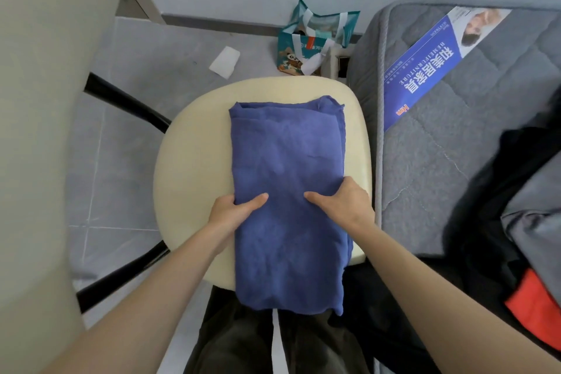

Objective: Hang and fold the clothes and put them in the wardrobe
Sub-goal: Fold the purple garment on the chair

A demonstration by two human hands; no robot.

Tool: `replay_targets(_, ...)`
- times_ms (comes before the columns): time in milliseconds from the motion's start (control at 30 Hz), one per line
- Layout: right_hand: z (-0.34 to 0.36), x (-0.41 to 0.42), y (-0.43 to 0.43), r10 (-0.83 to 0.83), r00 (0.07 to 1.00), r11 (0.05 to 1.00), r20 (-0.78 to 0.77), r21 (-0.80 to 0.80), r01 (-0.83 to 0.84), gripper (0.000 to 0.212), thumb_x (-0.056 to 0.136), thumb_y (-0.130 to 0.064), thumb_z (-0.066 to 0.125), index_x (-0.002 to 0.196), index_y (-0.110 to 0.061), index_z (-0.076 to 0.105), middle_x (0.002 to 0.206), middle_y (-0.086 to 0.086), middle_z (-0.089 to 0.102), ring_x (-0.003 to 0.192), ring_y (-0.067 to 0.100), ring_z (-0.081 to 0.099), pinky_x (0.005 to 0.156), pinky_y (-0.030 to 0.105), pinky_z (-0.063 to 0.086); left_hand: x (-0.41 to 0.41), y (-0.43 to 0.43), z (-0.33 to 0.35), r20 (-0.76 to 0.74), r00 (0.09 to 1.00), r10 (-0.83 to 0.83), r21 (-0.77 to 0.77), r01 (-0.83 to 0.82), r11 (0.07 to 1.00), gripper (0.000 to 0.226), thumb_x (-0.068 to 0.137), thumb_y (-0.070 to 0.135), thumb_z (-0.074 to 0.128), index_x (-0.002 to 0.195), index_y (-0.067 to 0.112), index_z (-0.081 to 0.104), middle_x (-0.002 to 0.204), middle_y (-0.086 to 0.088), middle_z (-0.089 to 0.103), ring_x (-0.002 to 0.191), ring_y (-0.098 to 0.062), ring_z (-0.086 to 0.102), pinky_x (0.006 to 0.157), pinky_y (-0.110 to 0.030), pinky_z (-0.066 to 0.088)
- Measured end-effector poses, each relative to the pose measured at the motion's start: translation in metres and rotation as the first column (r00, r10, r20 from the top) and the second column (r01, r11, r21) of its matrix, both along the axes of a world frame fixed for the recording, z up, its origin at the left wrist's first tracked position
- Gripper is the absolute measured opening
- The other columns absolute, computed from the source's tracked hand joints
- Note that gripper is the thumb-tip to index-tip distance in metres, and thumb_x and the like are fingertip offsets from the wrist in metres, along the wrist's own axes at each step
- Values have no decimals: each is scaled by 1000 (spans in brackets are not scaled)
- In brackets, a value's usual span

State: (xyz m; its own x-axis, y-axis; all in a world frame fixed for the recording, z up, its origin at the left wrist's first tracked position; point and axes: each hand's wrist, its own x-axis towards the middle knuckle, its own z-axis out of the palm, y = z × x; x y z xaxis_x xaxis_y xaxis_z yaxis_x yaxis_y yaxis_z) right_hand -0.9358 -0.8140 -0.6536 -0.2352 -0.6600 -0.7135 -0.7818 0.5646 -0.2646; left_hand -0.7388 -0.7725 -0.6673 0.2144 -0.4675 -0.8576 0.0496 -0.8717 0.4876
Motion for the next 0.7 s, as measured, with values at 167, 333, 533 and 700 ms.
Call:
replay_targets(167, 3, -16, 10, -6, 994, 995, 109, 96, -5, 38, 74, -43, 76, 91, -12, 61, 86, 0, 64, 80, 20, 61, 69, 34, 52, 1, 18, 3, 66, 998, 3, -3, -3, 1000, 23, 85, 16, 71, 104, 2, 68, 97, -7, 69, 78, -15, 65, 65, -21, 52)
replay_targets(333, 25, -22, 6, -142, 905, 989, 400, 10, 151, 19, 82, -25, 73, 95, -14, 65, 90, -3, 67, 85, 16, 63, 69, 24, 51, 11, 12, 26, 17, 1000, 22, -94, -20, 995, 23, 89, 18, 66, 108, 6, 67, 106, -7, 70, 93, -19, 67, 79, -28, 53)
replay_targets(533, 88, -23, -20, -144, 783, 936, 604, -174, 307, 52, 76, 3, 75, 105, -21, 39, 71, 0, 69, 61, 6, 65, 55, 14, 49, 38, -27, 91, 106, 993, 42, -334, -4, 942, 41, 76, 17, 79, 109, 15, 55, 104, 0, 68, 99, -18, 66, 76, -24, 51)
replay_targets(700, 145, -3, -70, 147, 830, 900, 537, -421, 113, 63, 73, 12, 71, 124, -20, 54, 91, 2, 67, 81, 9, 65, 78, 23, 56, 50, -80, 150, 338, 937, -83, -499, 253, 829, 70, 66, 3, 83, 127, 22, 52, 96, 1, 59, 87, -9, 56, 80, -17, 48)
